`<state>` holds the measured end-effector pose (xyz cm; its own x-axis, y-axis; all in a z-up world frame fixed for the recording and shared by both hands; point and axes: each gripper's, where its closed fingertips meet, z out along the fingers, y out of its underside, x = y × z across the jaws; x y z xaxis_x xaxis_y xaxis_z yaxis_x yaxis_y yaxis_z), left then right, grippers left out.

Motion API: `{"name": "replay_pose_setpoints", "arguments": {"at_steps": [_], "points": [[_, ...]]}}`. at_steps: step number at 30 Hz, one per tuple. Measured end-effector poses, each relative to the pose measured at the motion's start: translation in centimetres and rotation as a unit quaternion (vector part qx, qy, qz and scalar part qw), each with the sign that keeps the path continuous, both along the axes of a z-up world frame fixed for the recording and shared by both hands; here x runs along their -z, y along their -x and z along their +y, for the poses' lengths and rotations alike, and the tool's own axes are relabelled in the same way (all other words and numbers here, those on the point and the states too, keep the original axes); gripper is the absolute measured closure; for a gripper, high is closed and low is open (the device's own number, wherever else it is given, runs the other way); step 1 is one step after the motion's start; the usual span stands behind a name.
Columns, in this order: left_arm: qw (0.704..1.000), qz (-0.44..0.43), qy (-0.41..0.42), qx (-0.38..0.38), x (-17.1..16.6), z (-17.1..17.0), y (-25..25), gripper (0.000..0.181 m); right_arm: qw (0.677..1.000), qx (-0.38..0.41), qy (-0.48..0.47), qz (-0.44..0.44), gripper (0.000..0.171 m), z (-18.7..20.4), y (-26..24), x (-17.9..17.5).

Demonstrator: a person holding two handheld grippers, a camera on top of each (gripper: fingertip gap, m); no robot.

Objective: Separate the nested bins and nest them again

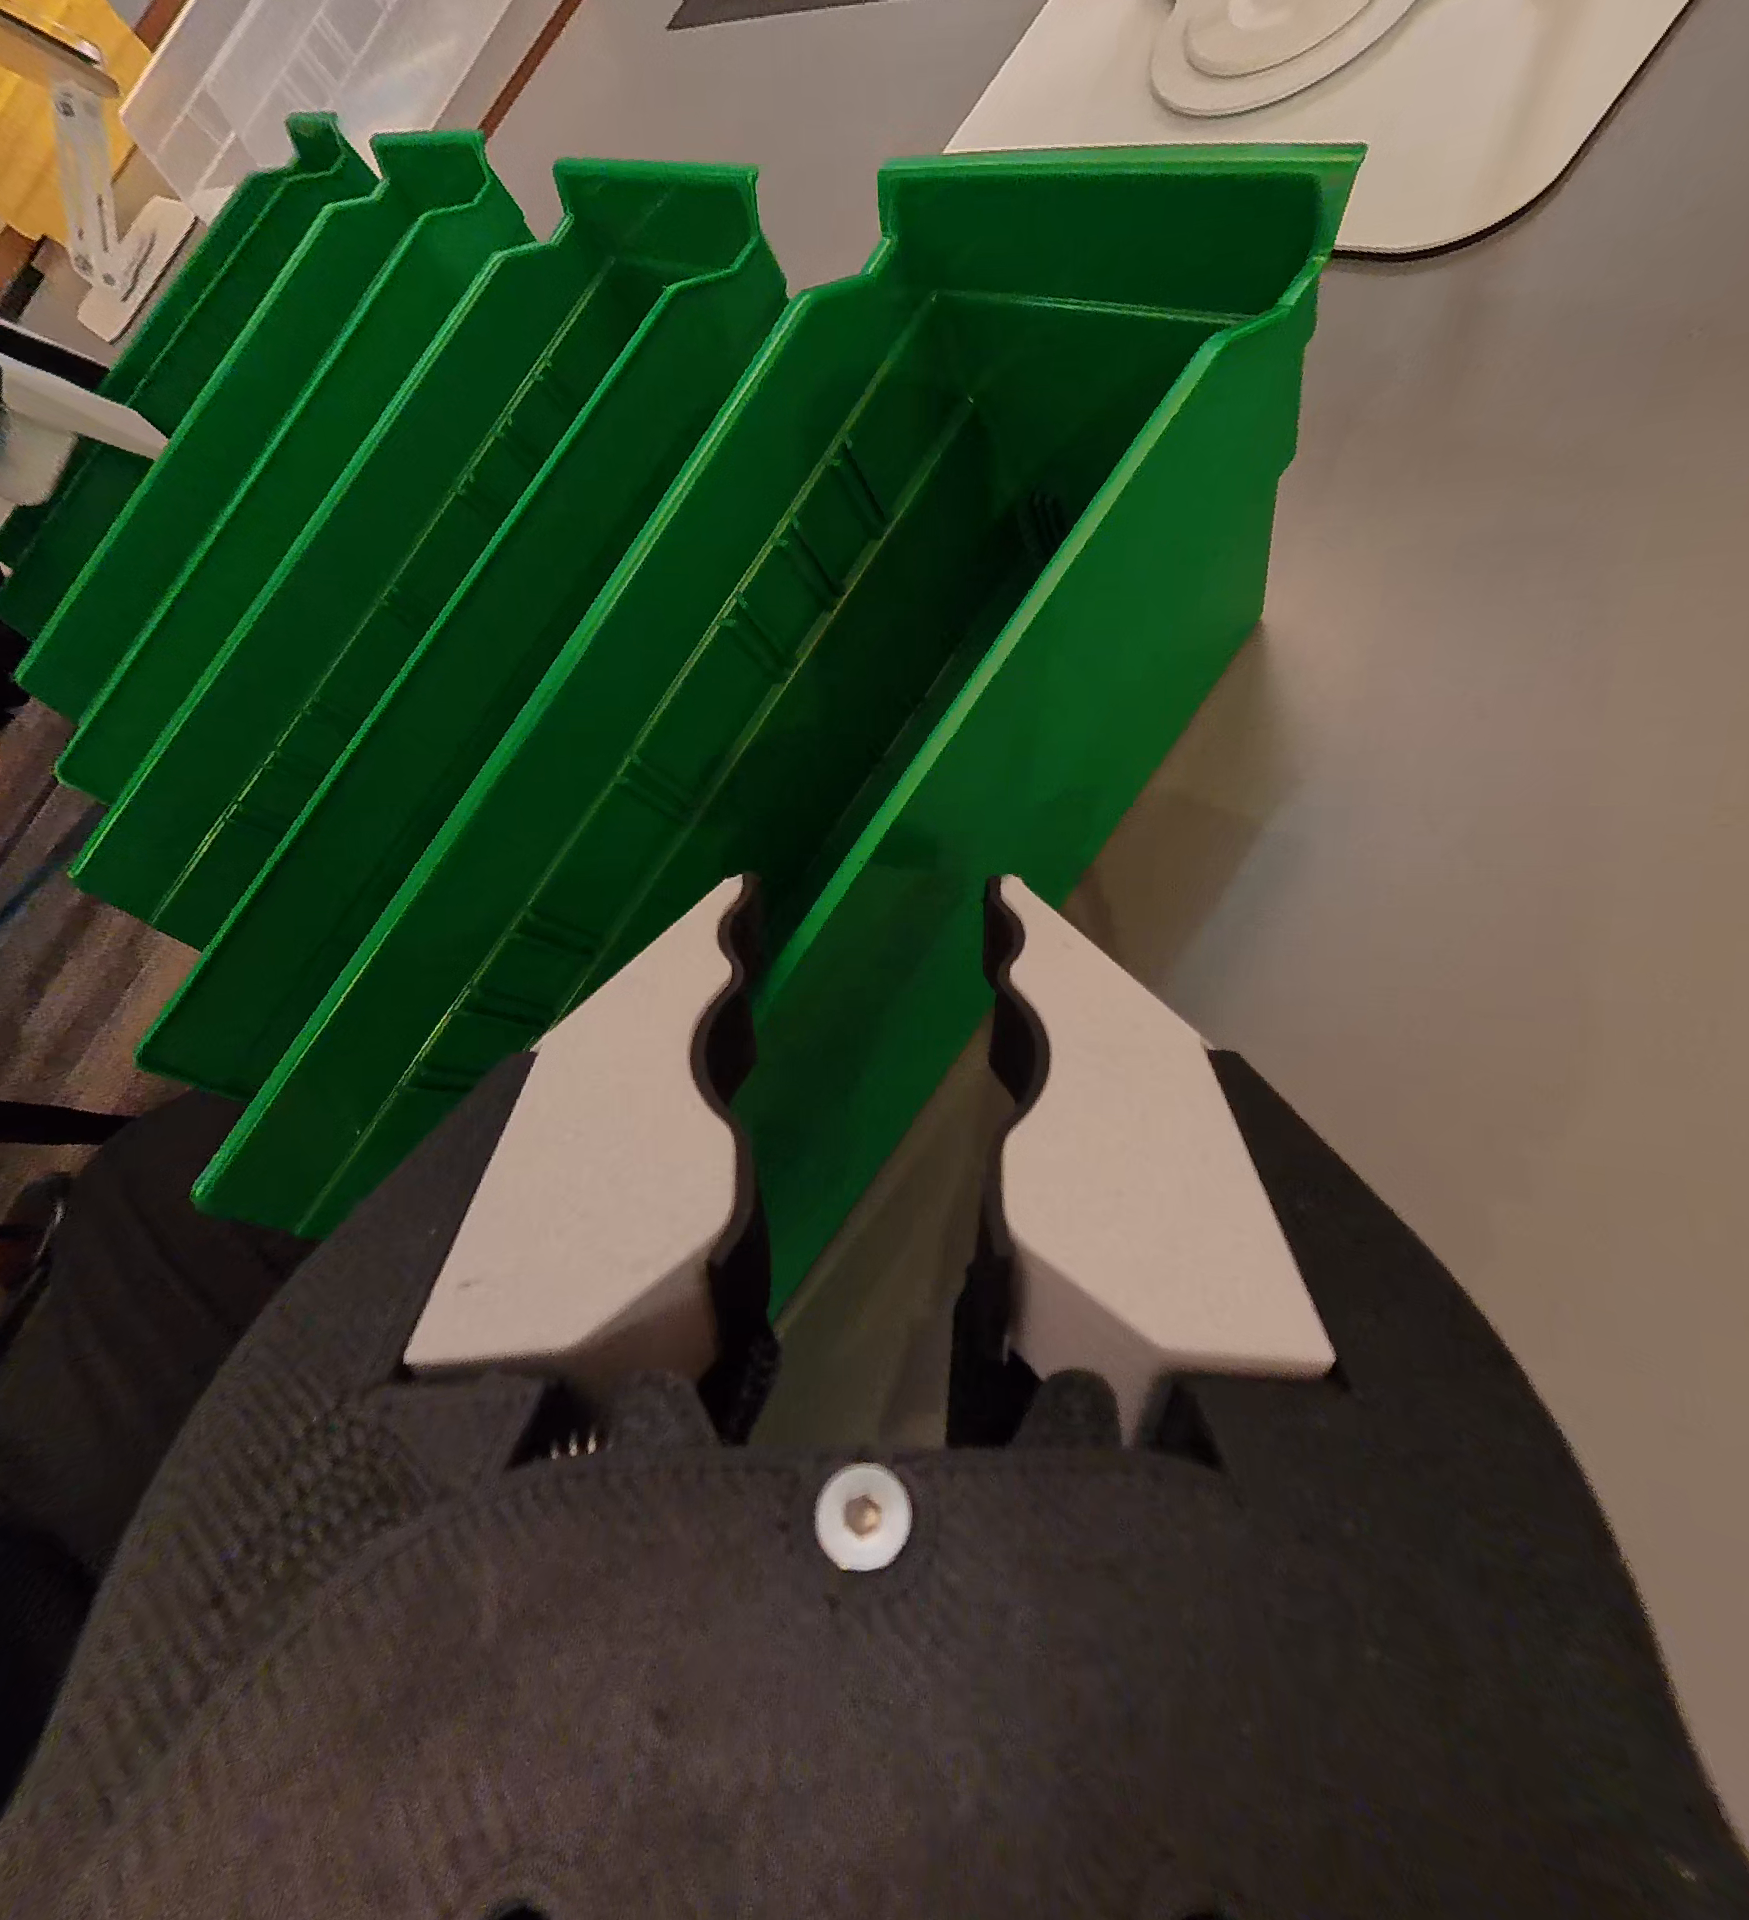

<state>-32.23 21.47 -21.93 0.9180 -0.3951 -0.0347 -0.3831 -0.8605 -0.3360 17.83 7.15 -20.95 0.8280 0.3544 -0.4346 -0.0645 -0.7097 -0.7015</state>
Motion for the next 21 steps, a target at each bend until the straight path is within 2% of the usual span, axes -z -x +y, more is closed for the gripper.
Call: {"name": "replay_pose_setpoints", "arguments": {"at_steps": [13, 16, 21], "points": [[0.999, -0.016, -0.046, -0.013, -3.3, -0.5, 0.7, 0.081, 1.0, -0.001, 0.0, 0.002, 0.13, 0.0, 0.1, 0.0], [0.997, -0.021, -0.08, -0.009, -6.1, -0.9, 0.0, 0.08, 1.0, -0.001, 0.0, 0.003, 0.13, 0.0, 0.1, 0.0], [0.985, -0.044, -0.166, -0.009, -12.5, -2.3, -2.0, 0.079, 1.0, -0.003, -0.001, 0.004, 0.13, 0.0, 0.2, 0.0]]}}
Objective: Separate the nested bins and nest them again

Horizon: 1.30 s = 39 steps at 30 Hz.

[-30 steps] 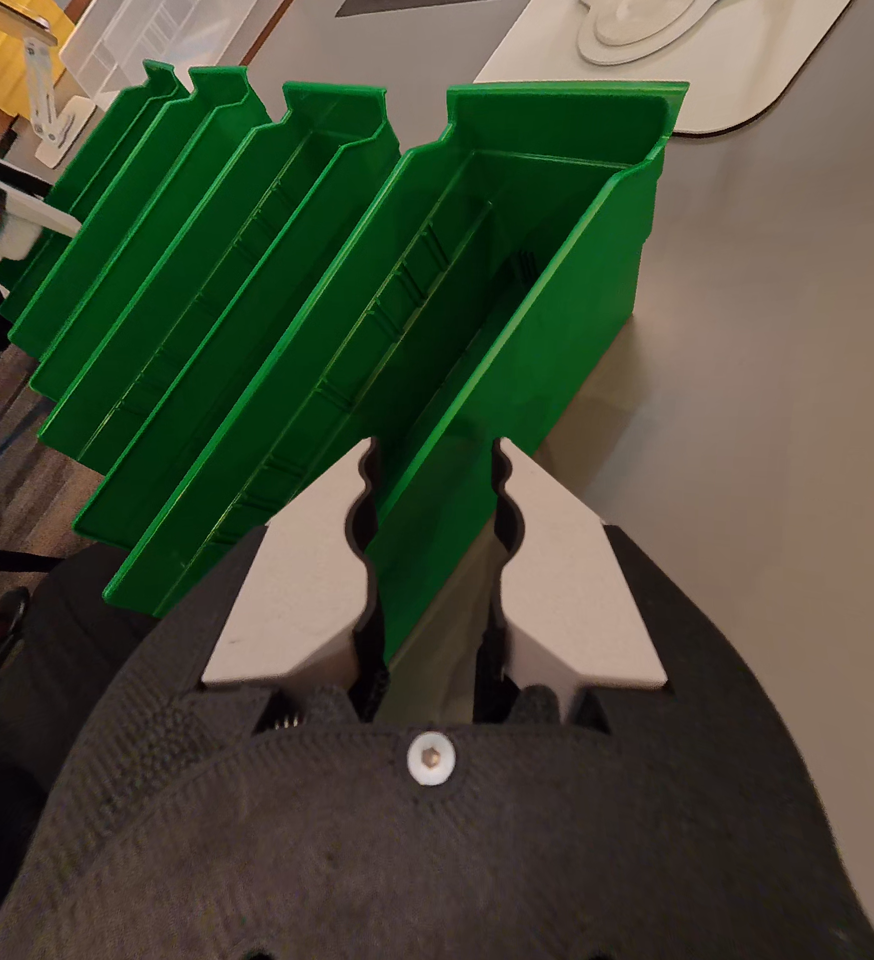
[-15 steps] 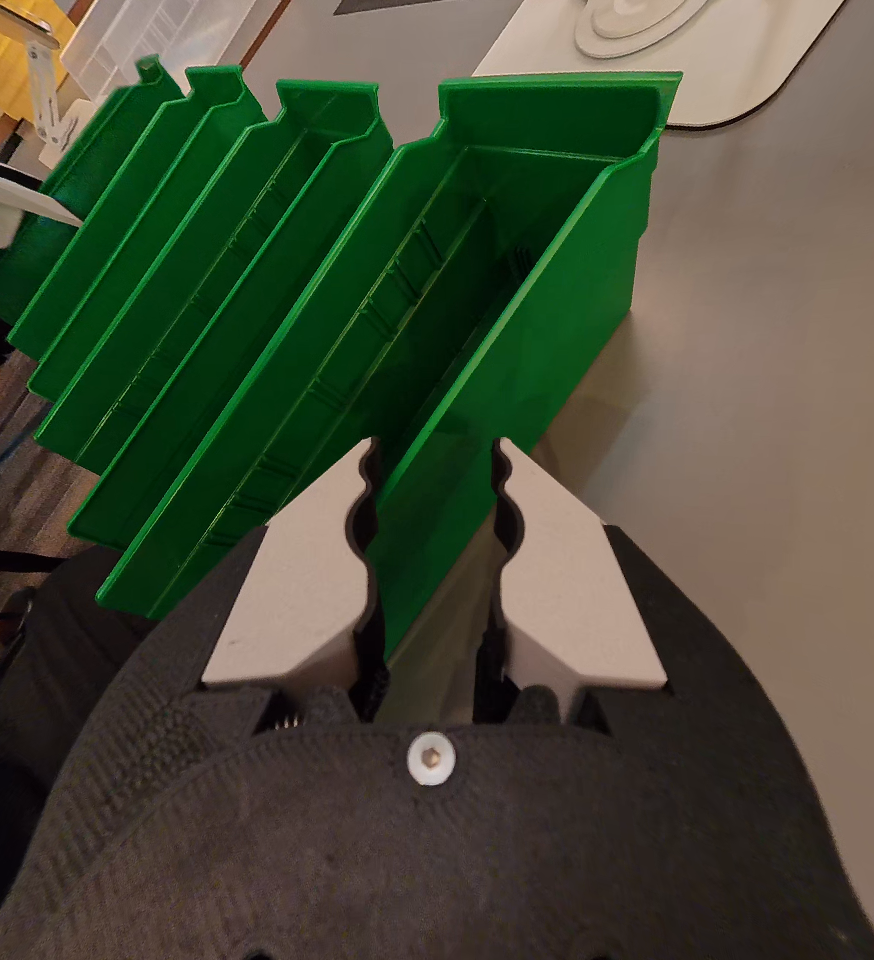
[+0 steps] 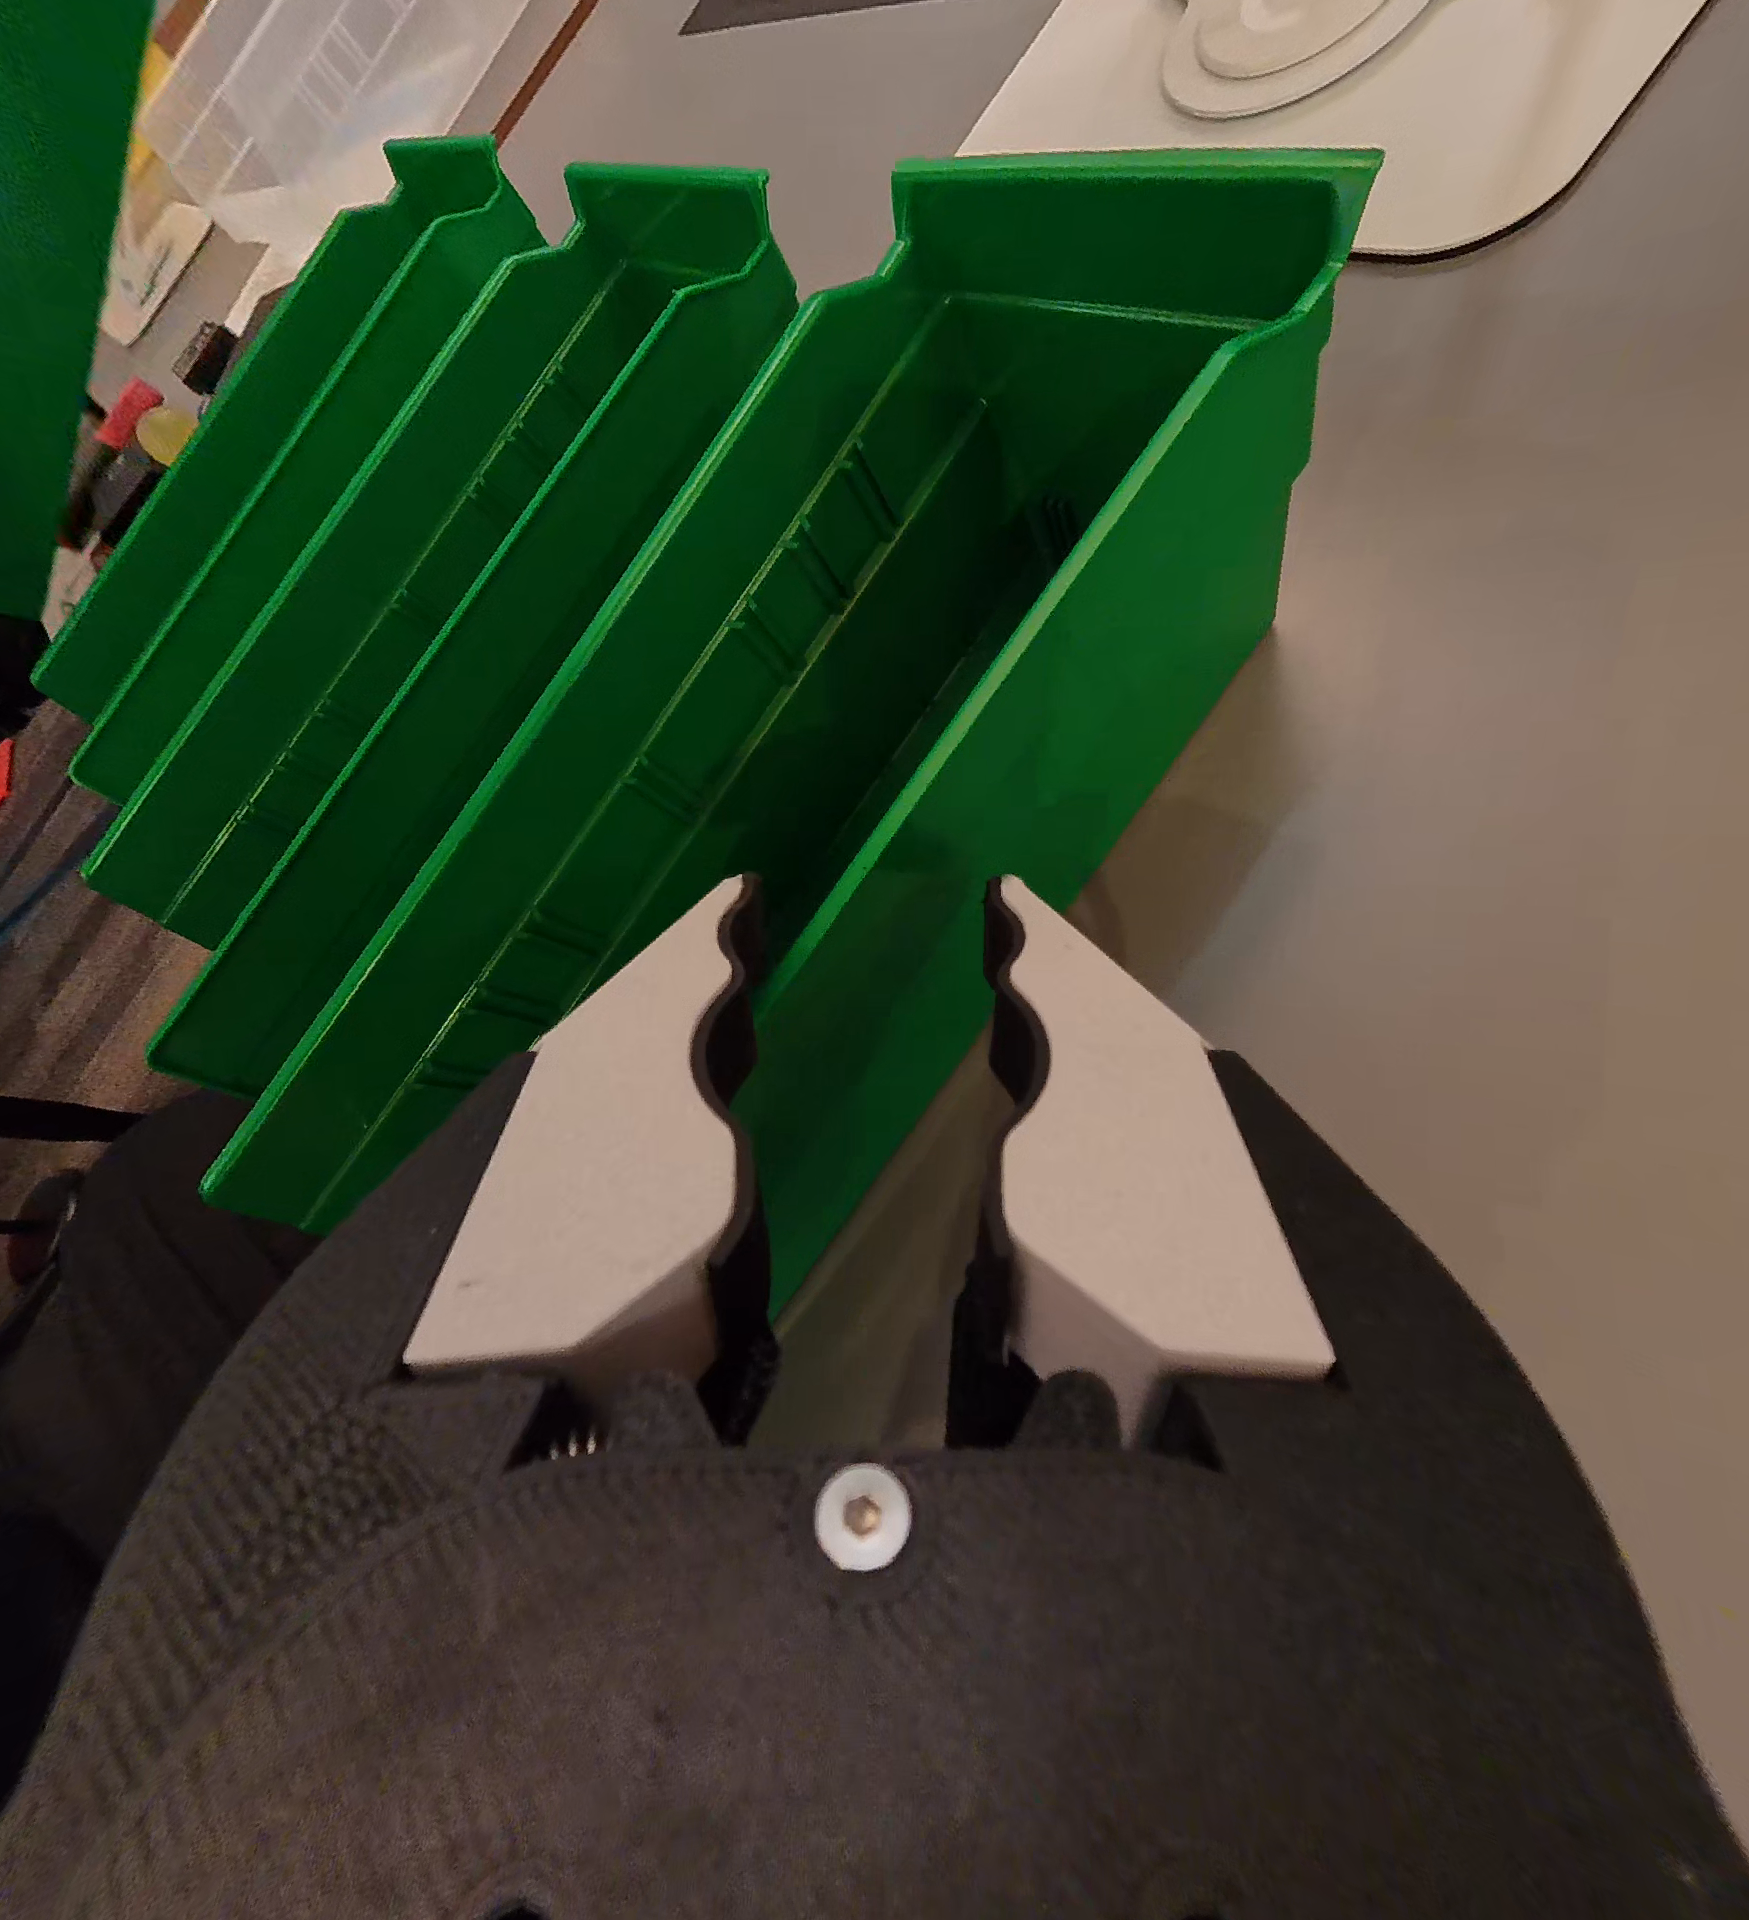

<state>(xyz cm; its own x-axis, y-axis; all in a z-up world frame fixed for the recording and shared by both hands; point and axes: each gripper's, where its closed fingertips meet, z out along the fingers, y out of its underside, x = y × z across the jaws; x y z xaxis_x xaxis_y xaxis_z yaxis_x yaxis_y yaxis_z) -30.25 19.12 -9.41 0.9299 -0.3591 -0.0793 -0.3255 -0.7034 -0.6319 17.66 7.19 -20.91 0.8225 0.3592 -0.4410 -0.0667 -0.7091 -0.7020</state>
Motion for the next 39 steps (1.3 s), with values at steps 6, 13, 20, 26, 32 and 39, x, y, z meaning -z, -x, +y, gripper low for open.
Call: {"name": "replay_pose_setpoints", "arguments": {"at_steps": [6, 13, 20, 26, 32, 39], "points": [[0.998, -0.041, 0.0, 0.046, -2.1, -3.1, -6.8, 0.077, 1.0, -0.002, 0.0, 0.002, 0.13, 0.0, 0.1, 0.0], [0.998, -0.024, 0.026, 0.043, -0.1, -4.1, -10.7, 0.077, 1.0, -0.002, -0.003, 0.001, 0.13, 0.0, -0.1, -0.2], [0.997, -0.029, 0.032, 0.066, -0.9, -5.0, -14.1, 0.077, 1.0, -0.001, -0.001, 0.007, 0.13, 0.1, -0.3, -0.2], [0.997, -0.038, 0.061, 0.025, 2.6, -4.5, -13.8, 0.075, 1.0, -0.003, -0.002, 0.007, 0.13, 0.0, -0.1, -0.3], [0.997, -0.006, 0.078, -0.006, 5.5, -3.7, -11.7, 0.075, 1.0, -0.001, -0.001, 0.01, 0.13, 0.1, -0.4, -0.3], [0.993, 0.055, 0.105, 0.008, 8.8, -2.6, -10.8, 0.071, 1.0, -0.003, 0.002, 0.009, 0.129, 0.0, -0.3, -0.1]]}}
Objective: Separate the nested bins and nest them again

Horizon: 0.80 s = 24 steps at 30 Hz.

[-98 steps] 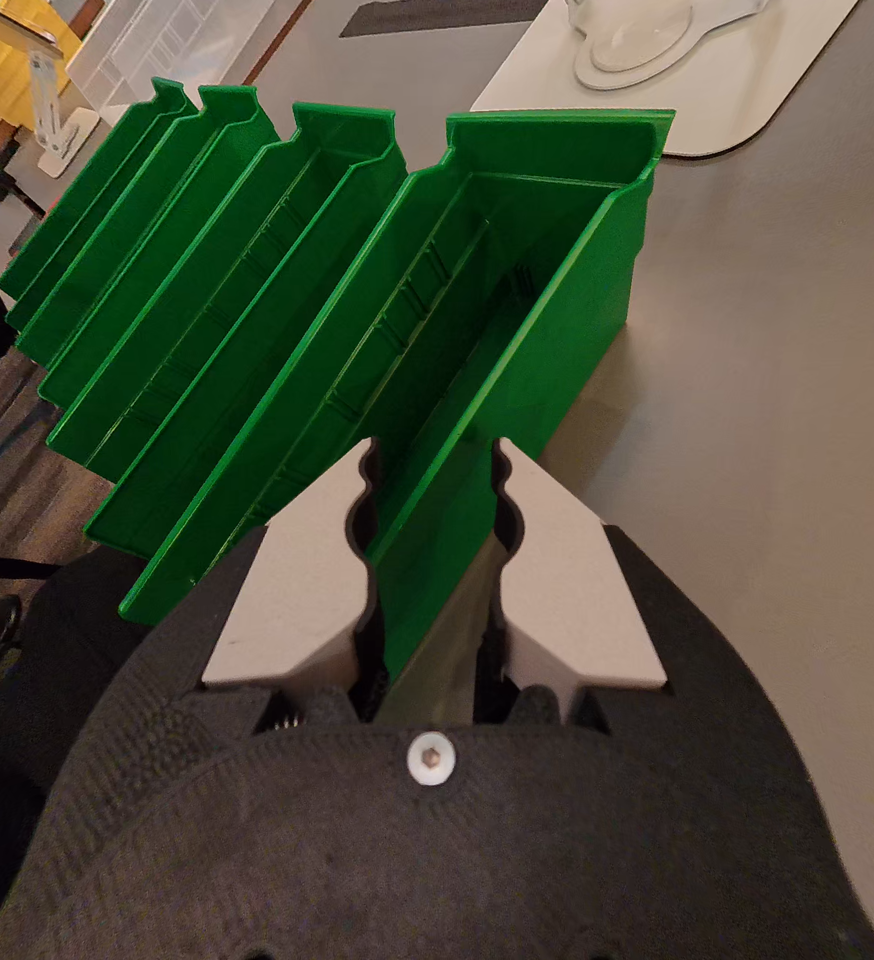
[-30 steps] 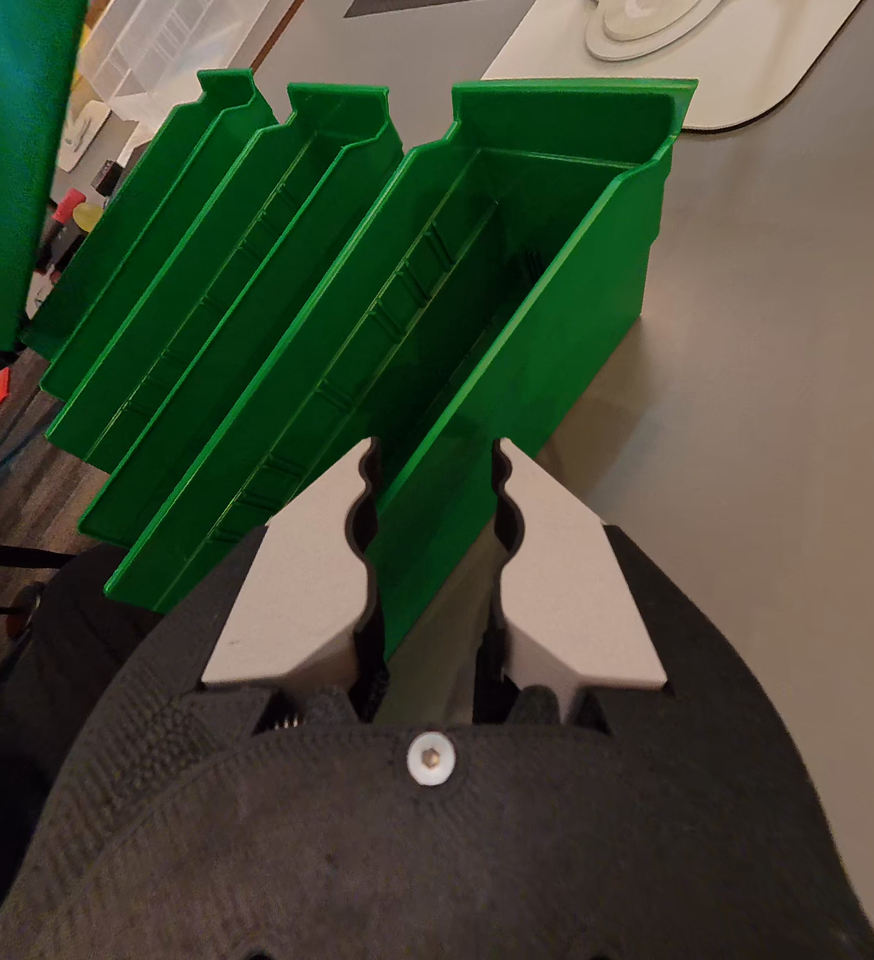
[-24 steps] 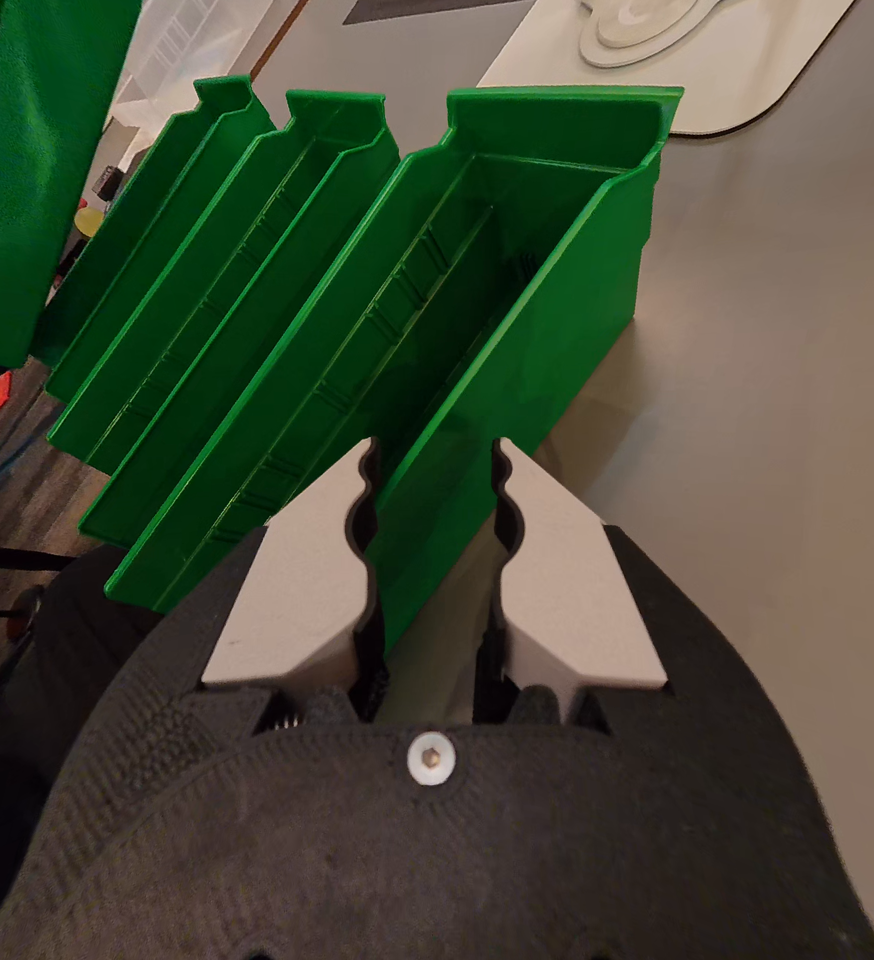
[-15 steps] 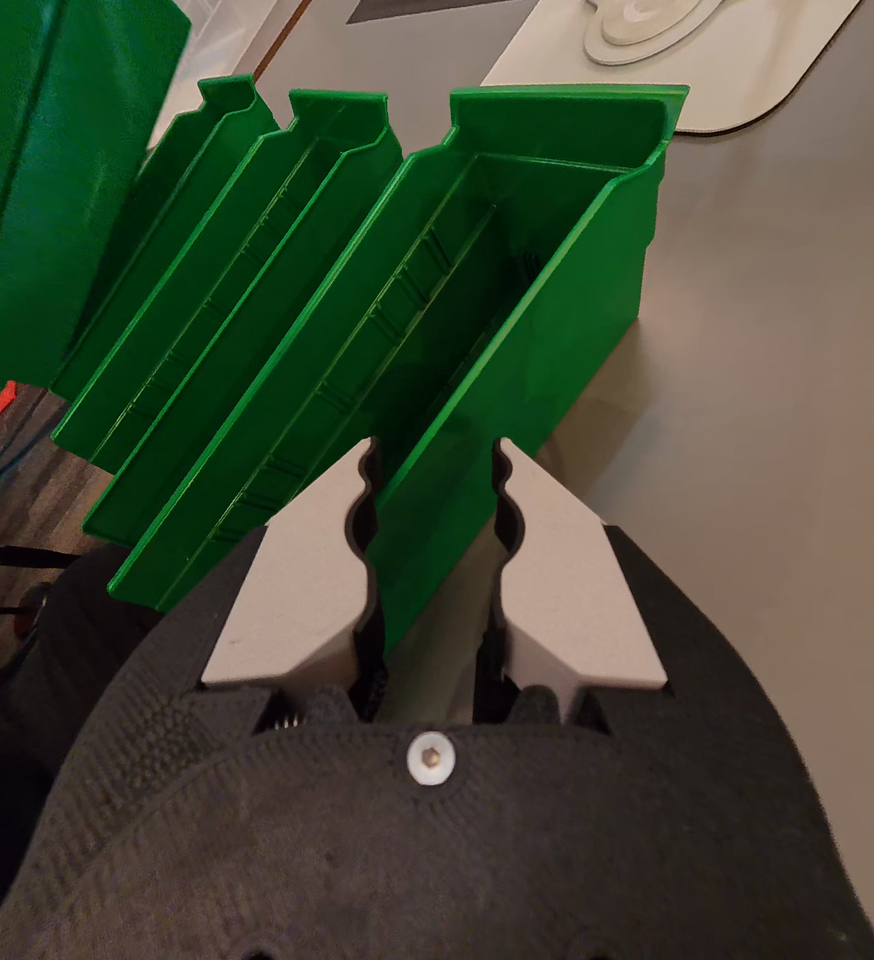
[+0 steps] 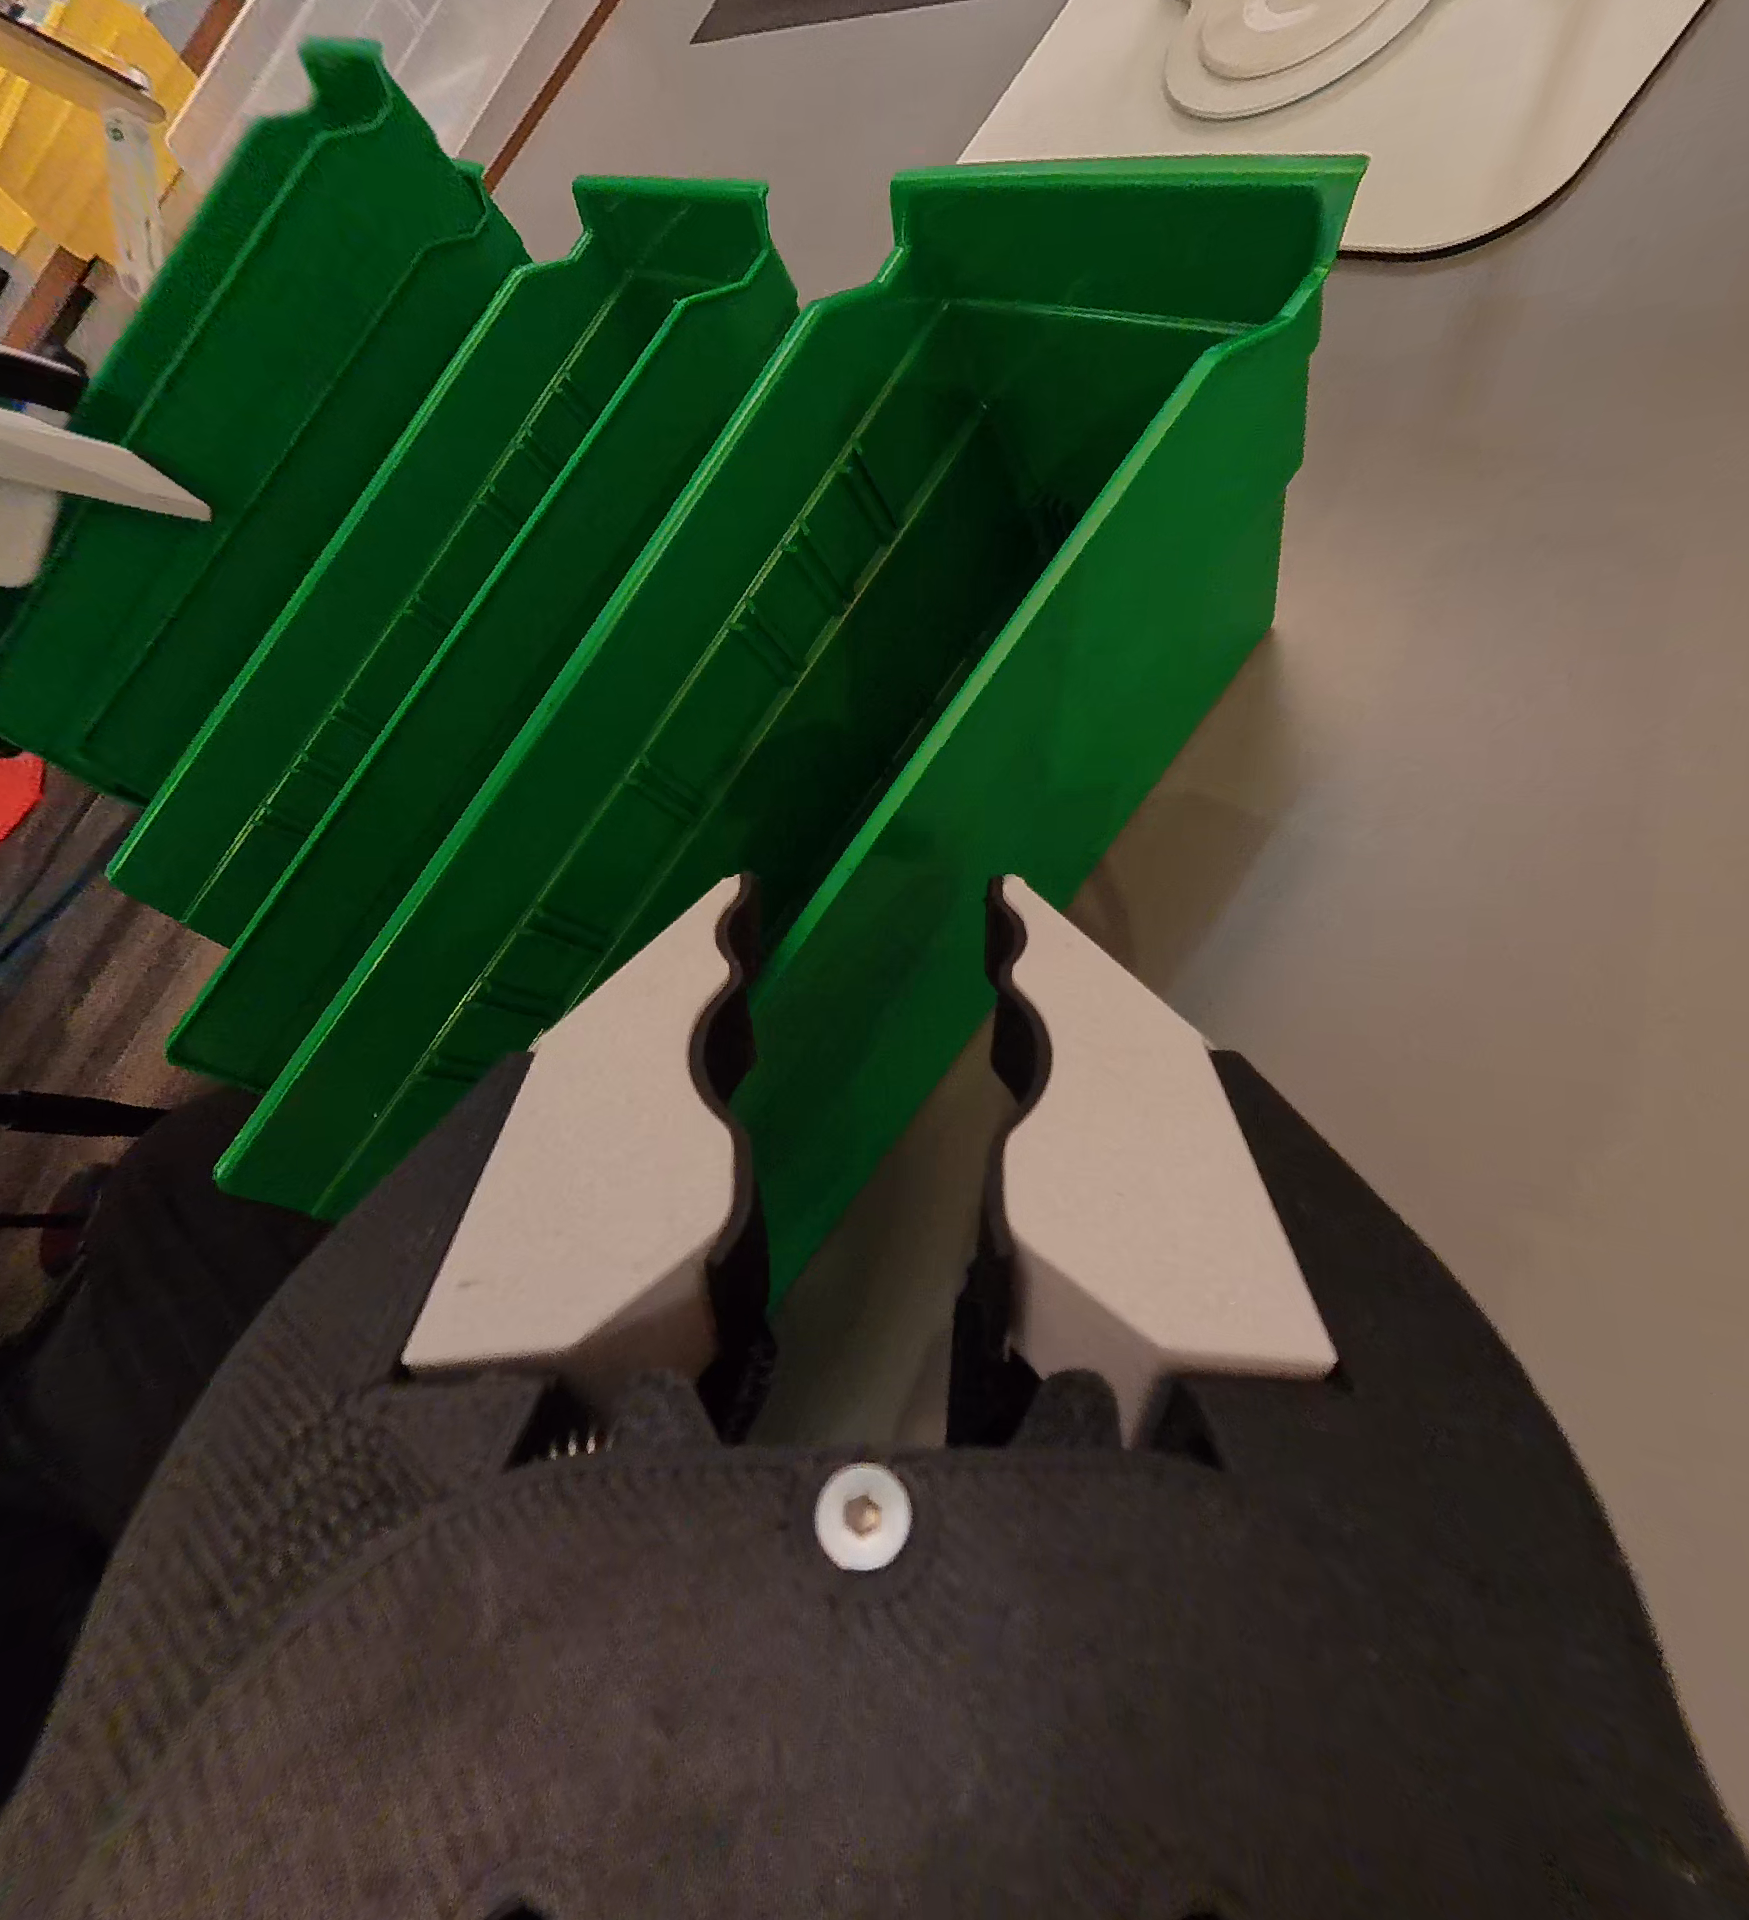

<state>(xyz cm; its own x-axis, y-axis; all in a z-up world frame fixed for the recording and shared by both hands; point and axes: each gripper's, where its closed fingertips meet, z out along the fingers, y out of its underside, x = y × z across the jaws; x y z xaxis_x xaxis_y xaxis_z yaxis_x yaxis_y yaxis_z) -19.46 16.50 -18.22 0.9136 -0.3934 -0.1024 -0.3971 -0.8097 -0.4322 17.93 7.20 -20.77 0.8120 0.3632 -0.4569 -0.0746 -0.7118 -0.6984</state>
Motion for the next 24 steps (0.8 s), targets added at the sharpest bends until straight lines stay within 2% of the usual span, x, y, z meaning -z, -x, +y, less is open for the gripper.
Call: {"name": "replay_pose_setpoints", "arguments": {"at_steps": [11, 14, 17, 20, 22, 24], "points": [[0.999, -0.003, 0.027, 0.024, 1.3, 1.0, 0.4, 0.059, 1.0, -0.002, 0.004, 0.002, 0.128, 0.0, 0.1, 0.2], [1.0, -0.001, 0.019, 0.023, 0.9, 1.2, 0.7, 0.043, 1.0, -0.002, 0.004, 0.002, 0.128, 0.0, 0.1, 0.2], [1.0, -0.007, -0.015, 0.017, -0.8, 1.6, 0.9, 0.03, 1.0, -0.002, 0.005, 0.003, 0.128, 0.0, 0.1, 0.2], [0.998, -0.015, -0.058, 0.02, -3.9, 1.3, 0.2, 0.026, 1.0, -0.003, 0.005, 0.003, 0.127, 0.0, 0.1, 0.2], [0.993, -0.071, -0.083, 0.054, -6.4, 0.2, -3.6, 0.028, 1.0, -0.003, 0.006, 0.004, 0.127, 0.0, 0.2, 0.3], [0.986, -0.101, -0.083, 0.102, -7.6, -1.7, -8.1, 0.028, 1.0, -0.004, 0.007, 0.004, 0.128, 0.0, 0.3, 0.4]]}}
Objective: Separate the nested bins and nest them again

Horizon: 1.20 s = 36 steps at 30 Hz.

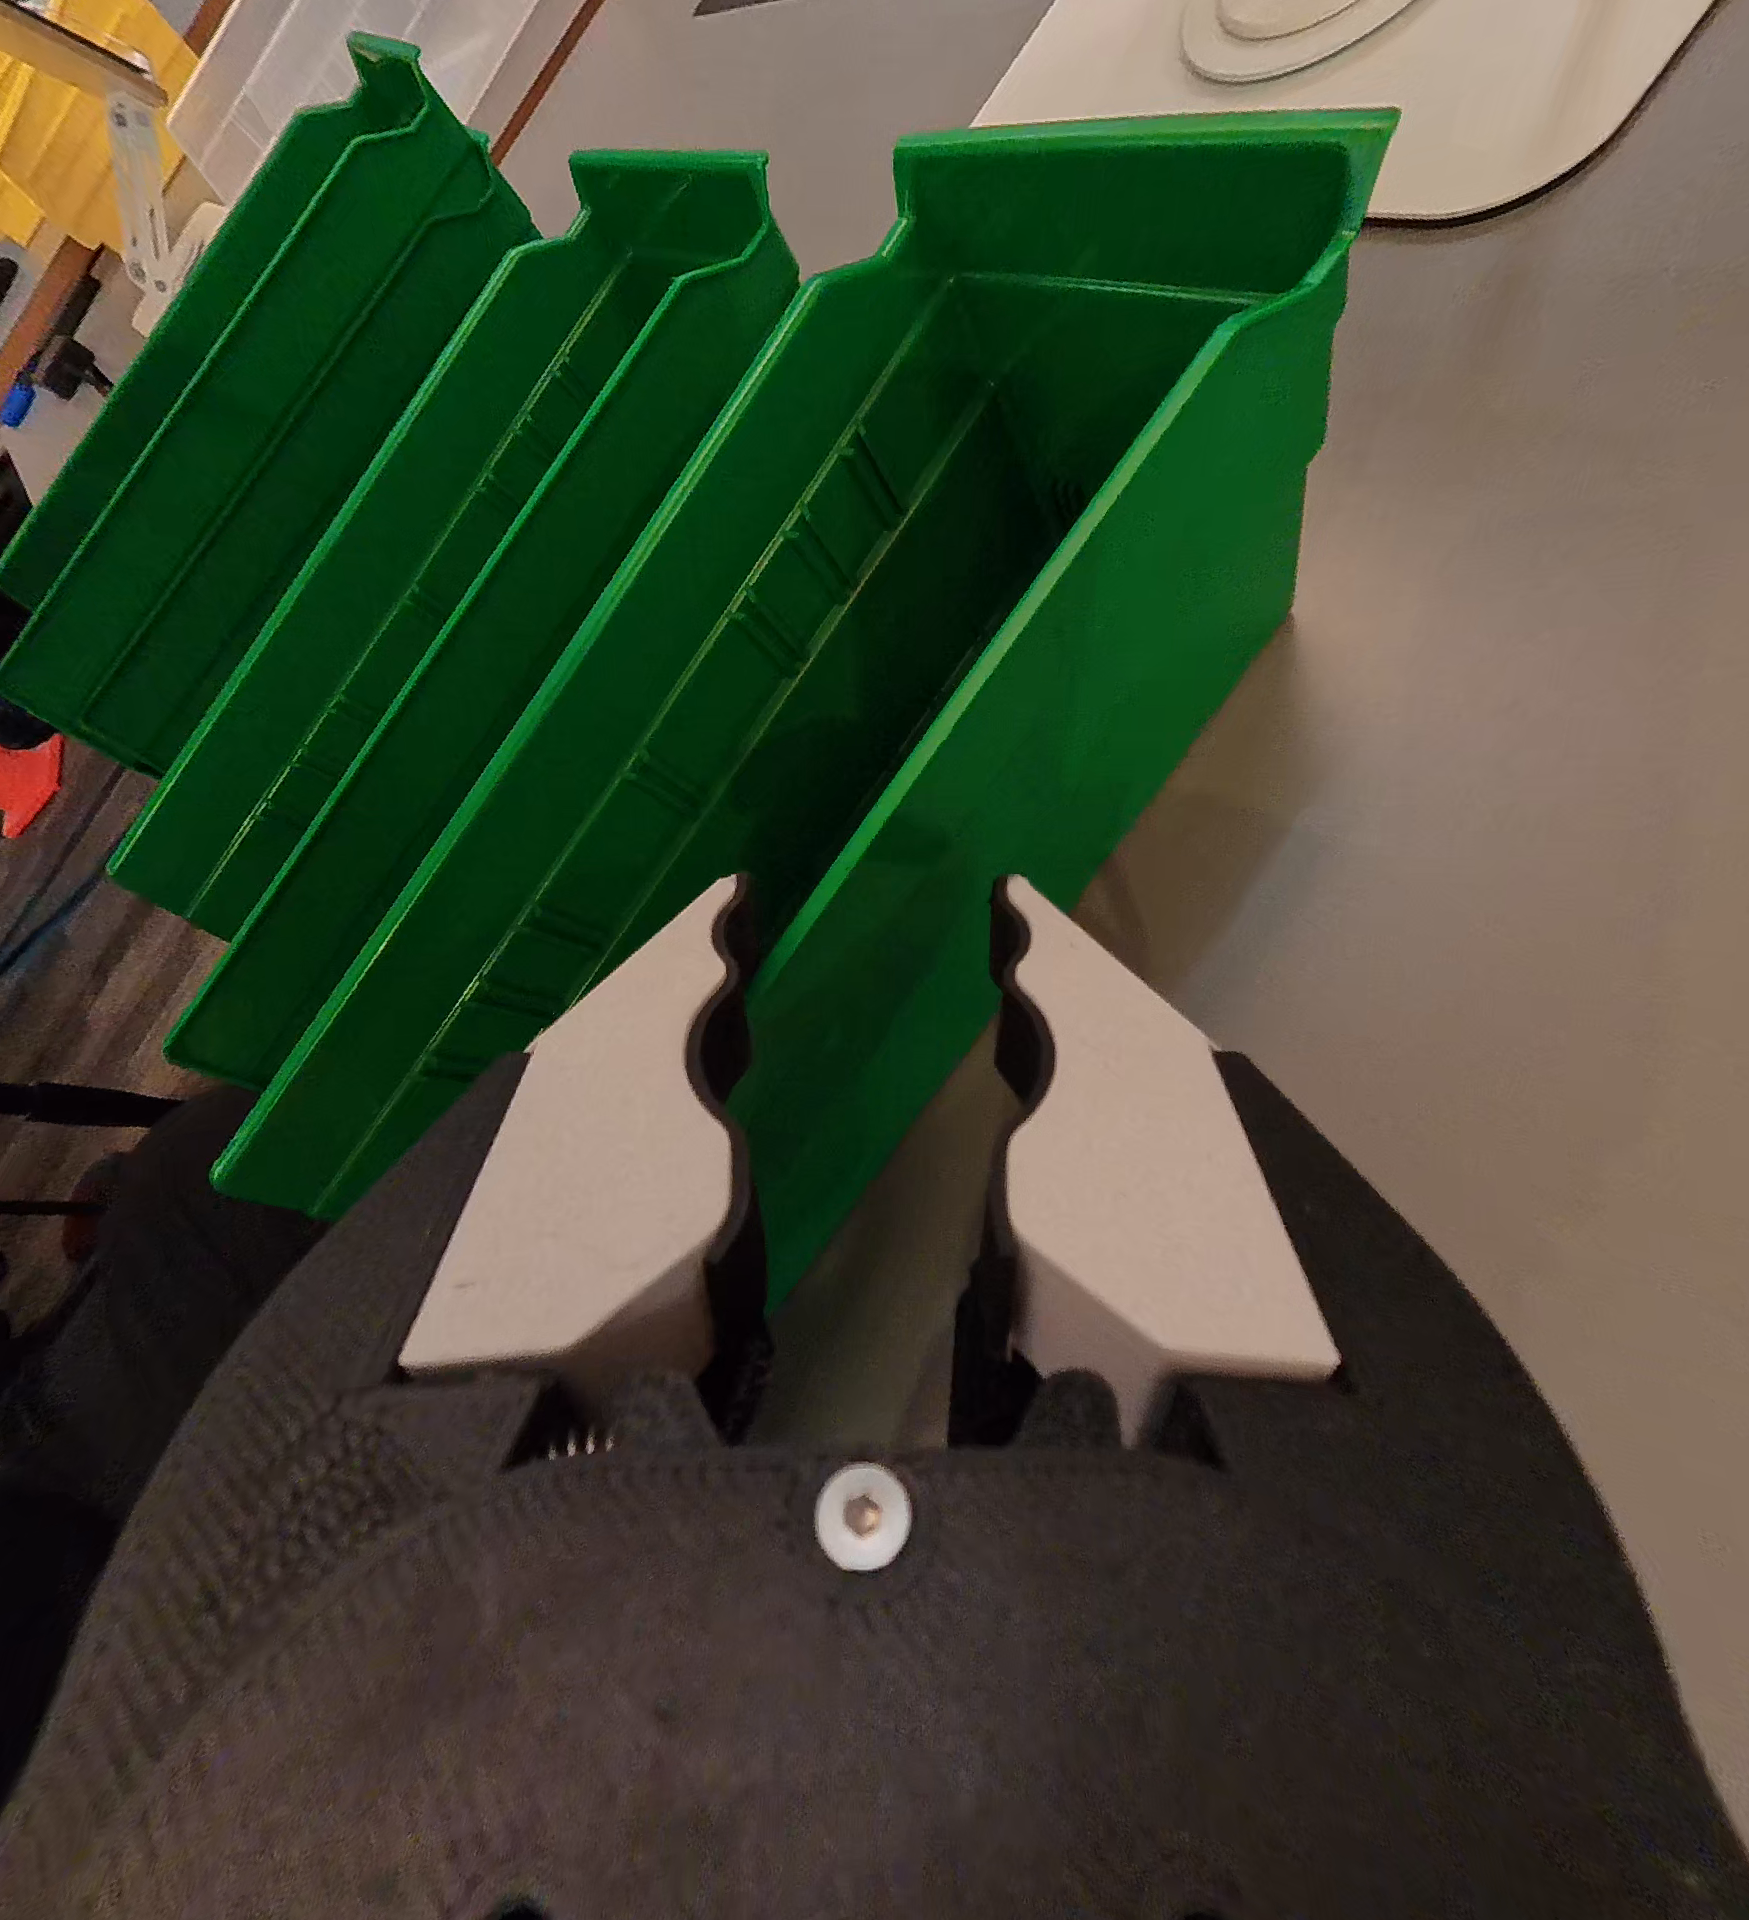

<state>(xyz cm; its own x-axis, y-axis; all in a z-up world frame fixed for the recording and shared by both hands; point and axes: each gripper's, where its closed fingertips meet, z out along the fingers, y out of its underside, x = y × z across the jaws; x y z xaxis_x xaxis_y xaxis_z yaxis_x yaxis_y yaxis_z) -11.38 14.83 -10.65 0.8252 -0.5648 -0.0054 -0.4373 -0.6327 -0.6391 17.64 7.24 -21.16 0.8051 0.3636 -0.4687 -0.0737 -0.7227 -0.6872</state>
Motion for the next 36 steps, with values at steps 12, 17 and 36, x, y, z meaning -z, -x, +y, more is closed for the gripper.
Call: {"name": "replay_pose_setpoints", "arguments": {"at_steps": [12, 17, 36], "points": [[0.983, 0.109, 0.127, 0.075, 10.3, -3.1, -11.3, 0.024, 1.0, -0.003, 0.0, -0.004, 0.127, -0.2, -0.1, -0.1], [0.977, 0.107, 0.162, 0.091, 11.7, -3.3, -11.3, 0.041, 1.0, -0.003, 0.001, 0.0, 0.126, -0.1, -0.2, 0.0], [0.971, 0.132, 0.174, 0.101, 12.5, -3.4, -9.7, 0.06, 1.0, -0.004, 0.003, 0.001, 0.127, -0.1, -0.1, 0.0]]}}
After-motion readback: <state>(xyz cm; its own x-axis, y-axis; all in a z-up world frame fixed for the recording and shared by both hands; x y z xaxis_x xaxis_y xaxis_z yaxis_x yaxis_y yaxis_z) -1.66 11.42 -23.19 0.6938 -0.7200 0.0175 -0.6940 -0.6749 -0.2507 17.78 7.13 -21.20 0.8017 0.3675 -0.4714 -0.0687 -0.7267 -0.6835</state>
